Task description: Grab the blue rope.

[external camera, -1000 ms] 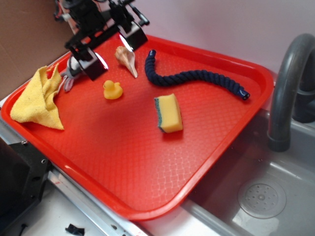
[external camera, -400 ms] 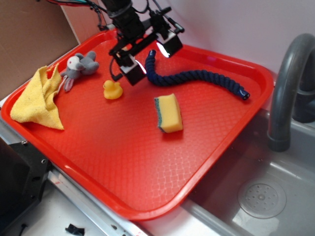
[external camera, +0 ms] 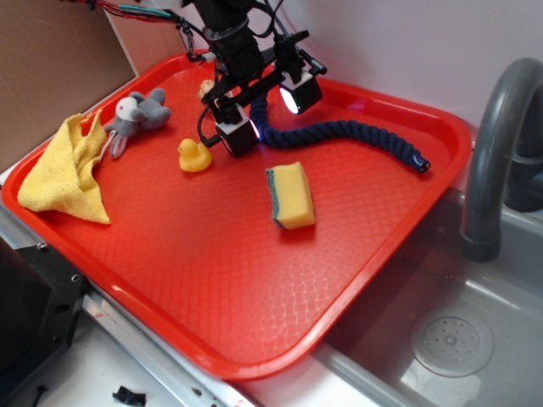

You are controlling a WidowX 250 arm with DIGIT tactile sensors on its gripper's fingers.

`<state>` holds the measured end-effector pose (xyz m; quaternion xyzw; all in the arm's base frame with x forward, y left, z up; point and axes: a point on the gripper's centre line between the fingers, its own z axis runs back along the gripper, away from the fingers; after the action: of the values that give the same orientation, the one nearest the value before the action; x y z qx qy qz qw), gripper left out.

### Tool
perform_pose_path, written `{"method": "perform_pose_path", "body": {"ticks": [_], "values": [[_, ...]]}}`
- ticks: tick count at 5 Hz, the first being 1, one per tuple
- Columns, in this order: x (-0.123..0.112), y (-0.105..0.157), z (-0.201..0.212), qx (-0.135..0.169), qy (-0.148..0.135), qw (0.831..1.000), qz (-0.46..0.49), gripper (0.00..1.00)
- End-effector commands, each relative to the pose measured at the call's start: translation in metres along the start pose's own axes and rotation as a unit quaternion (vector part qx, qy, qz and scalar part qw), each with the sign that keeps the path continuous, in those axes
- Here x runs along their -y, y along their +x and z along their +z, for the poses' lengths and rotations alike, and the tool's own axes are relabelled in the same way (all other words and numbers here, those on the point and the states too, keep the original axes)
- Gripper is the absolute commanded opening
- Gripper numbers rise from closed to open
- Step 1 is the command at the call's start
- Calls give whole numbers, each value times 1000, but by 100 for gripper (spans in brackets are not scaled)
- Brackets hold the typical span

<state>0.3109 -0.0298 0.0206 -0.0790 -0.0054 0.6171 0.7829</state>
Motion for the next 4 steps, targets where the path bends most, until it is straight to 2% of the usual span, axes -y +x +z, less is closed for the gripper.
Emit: {"method": "perform_pose_path", "body": {"ticks": [1, 2, 3, 4], "values": [[1, -7, 4, 9, 28, 1000, 4, 0], [0, -11, 6, 17, 37, 999, 9, 0], [-3, -13, 22, 48, 45, 998, -14, 0], [-9, -15, 60, 48, 45, 993, -98, 0]]}}
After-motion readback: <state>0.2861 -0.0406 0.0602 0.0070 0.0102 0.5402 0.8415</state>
